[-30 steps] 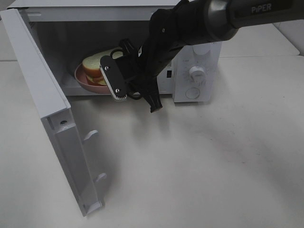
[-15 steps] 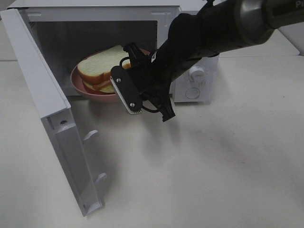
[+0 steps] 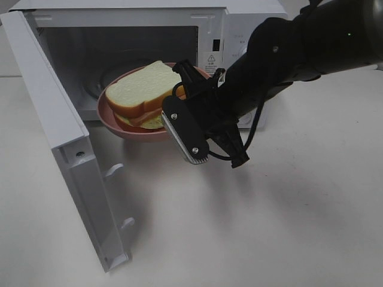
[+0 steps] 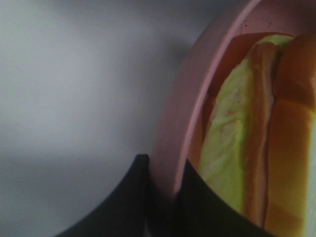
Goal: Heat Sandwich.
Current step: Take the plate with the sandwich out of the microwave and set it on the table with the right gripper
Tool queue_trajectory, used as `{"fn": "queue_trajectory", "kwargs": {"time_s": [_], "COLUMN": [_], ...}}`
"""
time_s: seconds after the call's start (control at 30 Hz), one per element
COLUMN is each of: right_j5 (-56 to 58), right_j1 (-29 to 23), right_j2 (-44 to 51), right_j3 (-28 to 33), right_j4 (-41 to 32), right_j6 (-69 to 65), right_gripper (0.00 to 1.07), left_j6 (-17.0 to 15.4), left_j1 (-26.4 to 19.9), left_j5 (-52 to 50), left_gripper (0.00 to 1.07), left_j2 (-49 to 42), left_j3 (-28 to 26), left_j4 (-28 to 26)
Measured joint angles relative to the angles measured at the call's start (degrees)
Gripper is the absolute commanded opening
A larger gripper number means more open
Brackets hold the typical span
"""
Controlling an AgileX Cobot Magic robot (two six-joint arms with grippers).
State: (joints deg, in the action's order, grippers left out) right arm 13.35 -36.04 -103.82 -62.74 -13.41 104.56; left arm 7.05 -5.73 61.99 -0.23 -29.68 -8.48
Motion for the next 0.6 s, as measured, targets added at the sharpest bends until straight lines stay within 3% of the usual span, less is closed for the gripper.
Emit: {"fn": "queue_trajectory", "kwargs": {"time_s": [0.6], "right_j5": [-1.5], "right_j1": [0.2], "right_j2": [12.5], "right_j3": [13.8], "right_j4": [-0.3], "right_j6": [-1.1], "right_gripper": [0.00], "left_j6": [0.0], "left_j1": [0.0], "left_j5": [0.0], "left_gripper": [1.00], "left_j2": [0.0], "left_j3": [0.0], "left_j4": [0.0]}}
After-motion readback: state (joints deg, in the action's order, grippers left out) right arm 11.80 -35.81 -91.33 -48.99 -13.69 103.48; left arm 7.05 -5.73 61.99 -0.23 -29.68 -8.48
